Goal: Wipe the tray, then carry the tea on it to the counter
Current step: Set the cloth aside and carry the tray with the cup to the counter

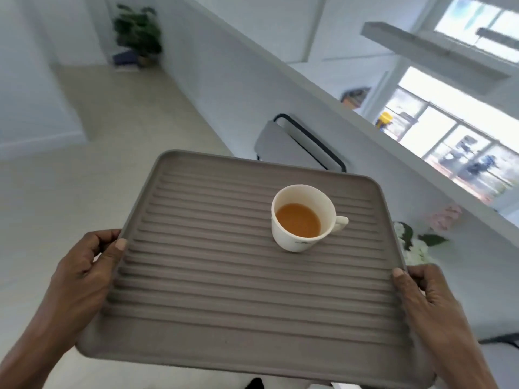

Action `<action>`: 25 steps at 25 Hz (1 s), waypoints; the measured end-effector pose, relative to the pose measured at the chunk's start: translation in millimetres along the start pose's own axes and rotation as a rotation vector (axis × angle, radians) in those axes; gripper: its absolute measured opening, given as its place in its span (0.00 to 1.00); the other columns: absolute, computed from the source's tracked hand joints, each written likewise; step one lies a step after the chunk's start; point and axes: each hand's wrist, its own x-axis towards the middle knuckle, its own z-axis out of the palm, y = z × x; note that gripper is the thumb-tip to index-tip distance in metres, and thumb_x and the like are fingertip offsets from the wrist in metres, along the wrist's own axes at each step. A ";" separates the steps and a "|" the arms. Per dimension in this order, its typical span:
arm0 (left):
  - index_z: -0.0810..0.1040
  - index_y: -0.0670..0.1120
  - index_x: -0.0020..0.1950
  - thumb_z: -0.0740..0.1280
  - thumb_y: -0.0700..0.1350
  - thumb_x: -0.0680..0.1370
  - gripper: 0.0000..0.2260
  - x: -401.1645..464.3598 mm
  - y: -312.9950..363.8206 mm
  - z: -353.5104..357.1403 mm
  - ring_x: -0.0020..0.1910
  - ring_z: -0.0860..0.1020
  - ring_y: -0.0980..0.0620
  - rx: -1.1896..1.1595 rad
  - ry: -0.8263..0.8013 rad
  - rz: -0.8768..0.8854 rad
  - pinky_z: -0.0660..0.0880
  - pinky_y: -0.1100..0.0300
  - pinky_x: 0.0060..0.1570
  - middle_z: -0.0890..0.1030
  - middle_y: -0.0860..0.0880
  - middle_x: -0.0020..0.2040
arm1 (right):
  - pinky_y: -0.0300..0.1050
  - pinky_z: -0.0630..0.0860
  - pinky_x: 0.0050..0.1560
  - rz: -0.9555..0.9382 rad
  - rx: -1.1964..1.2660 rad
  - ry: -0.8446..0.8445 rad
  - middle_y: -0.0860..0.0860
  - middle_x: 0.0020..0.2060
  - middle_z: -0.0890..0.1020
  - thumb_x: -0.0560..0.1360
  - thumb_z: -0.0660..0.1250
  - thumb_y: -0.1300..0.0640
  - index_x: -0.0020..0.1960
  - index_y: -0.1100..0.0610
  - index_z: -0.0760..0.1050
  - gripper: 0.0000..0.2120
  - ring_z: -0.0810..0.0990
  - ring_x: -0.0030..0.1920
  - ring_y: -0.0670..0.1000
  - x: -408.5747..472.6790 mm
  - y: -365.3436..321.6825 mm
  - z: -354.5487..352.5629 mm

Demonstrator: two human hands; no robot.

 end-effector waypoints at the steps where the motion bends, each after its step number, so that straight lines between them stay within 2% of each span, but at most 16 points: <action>1: 0.79 0.58 0.50 0.64 0.49 0.82 0.06 -6.8 -5.9 -22.0 0.47 0.81 0.52 -0.001 0.037 -0.026 0.76 0.54 0.49 0.84 0.57 0.45 | 0.49 0.71 0.37 -0.042 -0.008 -0.032 0.49 0.39 0.80 0.79 0.63 0.50 0.45 0.53 0.72 0.08 0.77 0.38 0.55 -5.9 -14.6 10.7; 3: 0.79 0.58 0.50 0.64 0.50 0.82 0.05 -22.1 -17.7 -75.2 0.47 0.81 0.49 -0.006 0.123 -0.074 0.77 0.46 0.49 0.84 0.55 0.48 | 0.46 0.70 0.35 -0.131 -0.013 -0.103 0.51 0.39 0.80 0.80 0.63 0.52 0.46 0.55 0.72 0.08 0.76 0.36 0.54 -20.3 -48.8 41.5; 10: 0.79 0.60 0.50 0.65 0.56 0.80 0.04 -69.9 -69.5 -269.4 0.49 0.81 0.47 0.029 0.447 -0.207 0.78 0.41 0.51 0.83 0.55 0.49 | 0.39 0.67 0.32 -0.399 0.008 -0.337 0.51 0.37 0.77 0.81 0.62 0.53 0.47 0.59 0.71 0.09 0.74 0.35 0.48 -96.6 -178.2 179.2; 12: 0.80 0.61 0.53 0.65 0.61 0.76 0.09 -88.0 -92.8 -325.5 0.51 0.82 0.45 0.022 0.546 -0.259 0.79 0.38 0.53 0.84 0.53 0.50 | 0.36 0.66 0.30 -0.482 0.012 -0.421 0.50 0.35 0.76 0.81 0.62 0.54 0.47 0.60 0.71 0.10 0.73 0.33 0.48 -123.2 -214.7 225.2; 16: 0.80 0.60 0.55 0.66 0.66 0.72 0.16 -128.3 -136.4 -416.5 0.51 0.83 0.39 -0.021 0.740 -0.371 0.78 0.33 0.53 0.85 0.50 0.50 | 0.43 0.66 0.31 -0.649 -0.003 -0.583 0.49 0.35 0.76 0.81 0.62 0.51 0.47 0.57 0.70 0.10 0.74 0.34 0.49 -176.5 -286.9 307.9; 20: 0.81 0.58 0.54 0.66 0.63 0.74 0.14 -162.9 -148.8 -479.2 0.51 0.82 0.40 -0.047 0.905 -0.443 0.78 0.35 0.55 0.85 0.48 0.49 | 0.42 0.67 0.34 -0.827 -0.031 -0.732 0.48 0.38 0.78 0.80 0.63 0.49 0.48 0.57 0.70 0.11 0.74 0.37 0.46 -235.8 -359.2 389.9; 23: 0.80 0.55 0.48 0.65 0.54 0.80 0.06 -178.4 -155.7 -519.2 0.45 0.80 0.47 -0.031 1.071 -0.471 0.78 0.46 0.51 0.83 0.51 0.46 | 0.45 0.67 0.36 -0.938 -0.042 -0.853 0.47 0.39 0.78 0.80 0.63 0.49 0.48 0.57 0.71 0.11 0.75 0.38 0.50 -287.5 -413.0 453.6; 25: 0.79 0.55 0.47 0.65 0.52 0.81 0.06 -187.2 -170.4 -545.7 0.44 0.79 0.49 -0.017 1.168 -0.513 0.76 0.49 0.49 0.82 0.52 0.45 | 0.45 0.66 0.36 -1.013 -0.040 -0.923 0.47 0.39 0.78 0.80 0.63 0.49 0.49 0.57 0.71 0.10 0.75 0.39 0.50 -323.3 -448.9 496.8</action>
